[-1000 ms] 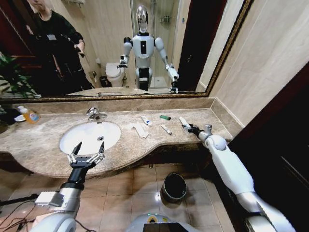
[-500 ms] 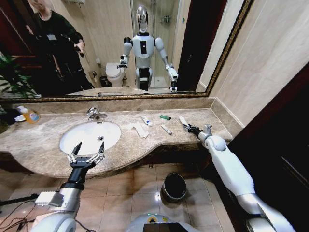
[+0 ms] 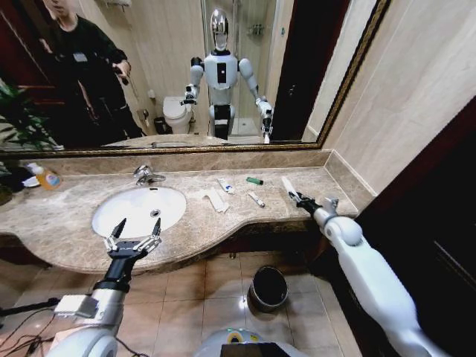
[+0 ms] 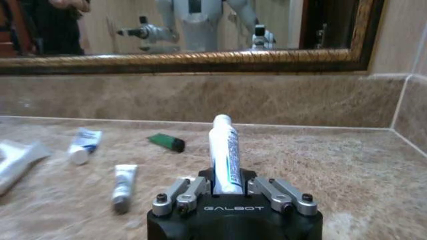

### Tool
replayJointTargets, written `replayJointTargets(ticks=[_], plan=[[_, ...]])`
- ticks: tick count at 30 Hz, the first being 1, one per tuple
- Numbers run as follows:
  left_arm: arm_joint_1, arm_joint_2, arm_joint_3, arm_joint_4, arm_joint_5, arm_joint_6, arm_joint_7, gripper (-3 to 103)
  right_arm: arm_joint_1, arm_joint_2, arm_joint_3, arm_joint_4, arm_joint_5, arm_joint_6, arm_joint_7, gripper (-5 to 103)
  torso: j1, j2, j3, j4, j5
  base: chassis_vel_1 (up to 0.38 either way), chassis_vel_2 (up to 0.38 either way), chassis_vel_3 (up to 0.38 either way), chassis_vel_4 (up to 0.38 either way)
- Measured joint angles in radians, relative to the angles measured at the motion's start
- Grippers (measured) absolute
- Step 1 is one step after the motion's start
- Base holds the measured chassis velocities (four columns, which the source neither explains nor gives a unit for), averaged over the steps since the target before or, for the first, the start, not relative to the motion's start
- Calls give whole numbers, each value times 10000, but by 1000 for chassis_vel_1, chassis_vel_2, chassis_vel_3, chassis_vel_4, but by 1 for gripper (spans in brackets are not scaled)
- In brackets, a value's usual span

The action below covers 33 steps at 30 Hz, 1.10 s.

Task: Pick up the trash from the sink and place it in the trash bin.

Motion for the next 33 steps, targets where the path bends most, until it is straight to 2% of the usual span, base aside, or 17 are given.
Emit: replayJointTargets(ticks=[3,5,7,9,13,16,18,20,24,33], plan=[[0,-1,0,0,0,0,-1,100,-1326,-27,495,1127,59,-1,65,24,-1,0,-1,0,0,0,0,0,0],[-1,-1,0,0,0,0,-1,100,-1637,-7,592,1342,69,0,87,24,0,0,-1,1,1,0,0,0,0],[0,-1,0,0,0,0,-2,100,-2675,219,908,1936,8,41,213,24,-1,0,-1,1,-1,0,0,0,0],[-1,0,0,0,0,0,-3,100,-2810,267,945,2004,-30,46,239,24,-1,0,0,1,-1,0,0,0,0],[0,-1,0,0,0,0,-3,100,-3974,747,1183,2597,-519,182,393,24,-1,0,0,1,0,0,0,0,0],[-1,-1,0,0,0,0,-3,100,-4849,1226,1225,2905,-998,296,235,24,-1,0,-1,2,-3,0,0,0,0],[-1,-1,0,0,0,0,-2,100,-5052,1377,1170,2906,-1213,389,195,24,-1,1,0,0,0,0,0,0,0],[0,-1,0,0,0,0,-1,100,-5383,1727,1029,2728,-1855,787,-68,24,-1,1,-1,2,-3,0,0,0,0],[-1,0,0,0,0,0,-2,100,-5566,2167,871,2207,-2410,1367,-401,24,-1,0,0,1,0,0,0,0,0],[0,-1,0,0,0,0,-3,100,-5125,2902,599,144,-3264,1891,-1007,24,-1,-2,1,1,1,0,0,0,0]])
